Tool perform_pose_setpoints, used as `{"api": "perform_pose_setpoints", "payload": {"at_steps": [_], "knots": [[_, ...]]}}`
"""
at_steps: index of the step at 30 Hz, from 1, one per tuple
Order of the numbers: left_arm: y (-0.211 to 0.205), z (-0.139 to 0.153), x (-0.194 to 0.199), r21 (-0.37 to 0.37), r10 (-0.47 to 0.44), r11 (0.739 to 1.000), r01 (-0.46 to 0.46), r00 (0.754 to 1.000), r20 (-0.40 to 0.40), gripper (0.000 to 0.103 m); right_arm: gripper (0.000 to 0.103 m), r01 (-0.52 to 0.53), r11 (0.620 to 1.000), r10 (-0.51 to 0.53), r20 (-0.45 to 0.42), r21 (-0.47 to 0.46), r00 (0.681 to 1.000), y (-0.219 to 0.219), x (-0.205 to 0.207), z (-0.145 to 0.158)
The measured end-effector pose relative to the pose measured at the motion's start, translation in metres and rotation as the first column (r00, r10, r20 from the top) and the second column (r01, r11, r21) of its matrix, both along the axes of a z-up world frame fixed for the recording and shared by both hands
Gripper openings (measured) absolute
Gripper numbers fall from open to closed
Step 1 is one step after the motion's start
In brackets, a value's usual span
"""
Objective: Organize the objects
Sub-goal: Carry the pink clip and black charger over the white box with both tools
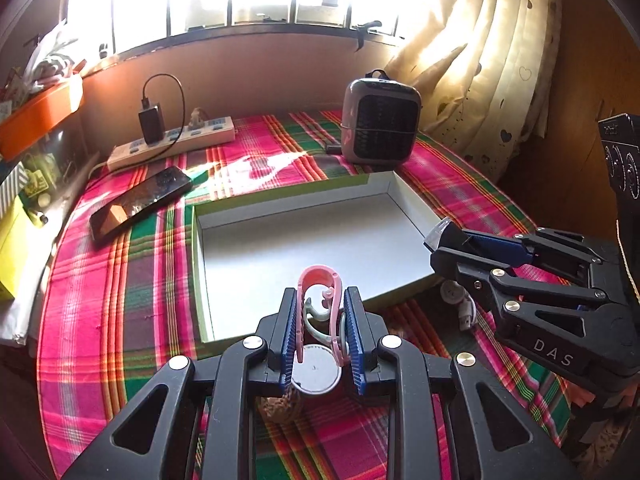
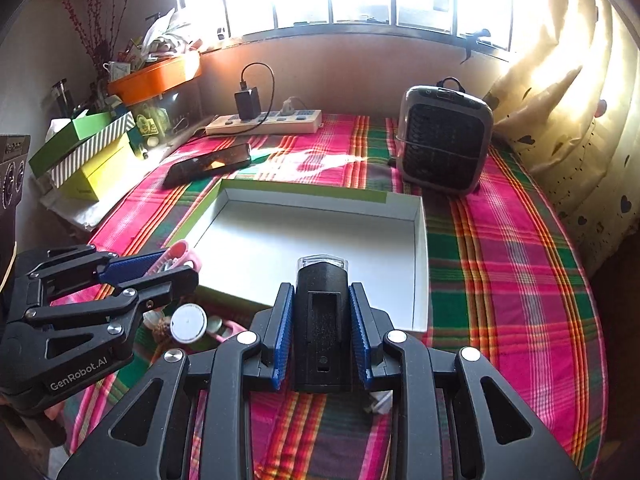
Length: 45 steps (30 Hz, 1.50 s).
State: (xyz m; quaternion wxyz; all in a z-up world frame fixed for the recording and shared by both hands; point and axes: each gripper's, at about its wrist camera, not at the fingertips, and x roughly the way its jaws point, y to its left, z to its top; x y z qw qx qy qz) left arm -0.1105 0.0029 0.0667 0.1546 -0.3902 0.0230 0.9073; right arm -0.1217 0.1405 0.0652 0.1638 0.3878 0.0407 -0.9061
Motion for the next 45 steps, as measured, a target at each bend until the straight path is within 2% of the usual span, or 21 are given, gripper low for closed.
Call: {"api": "perform_pose_setpoints", "payload": {"at_steps": [10,23,33,45], "knots": [[-0.007,-0.002,-0.049,0.018,0.025,1.0,-0.026,0.999,0.037,0.021,0.028,0.012,1.0,-0.012,0.046,0.005,0.999,-0.011,-0.056,-0.007],[-0.006,-0.03,-0.1,0.005,0.065,0.998,-0.065,0.992,0.106,0.021,0.028,0.043,0.999,-0.045,0.149,0.016,0.988,-0.012,-0.11,-0.045],[-0.006,-0.047,-0.119,-0.064,0.093,0.994,-0.085,0.988,0.123,0.021,0.028,0.049,0.998,-0.053,0.16,0.031,0.986,-0.013,-0.121,-0.053],[-0.007,-0.056,-0.128,-0.06,0.102,0.994,-0.094,0.983,0.152,0.021,0.028,0.058,0.997,-0.064,0.162,0.042,0.985,-0.013,-0.126,-0.058]]}}
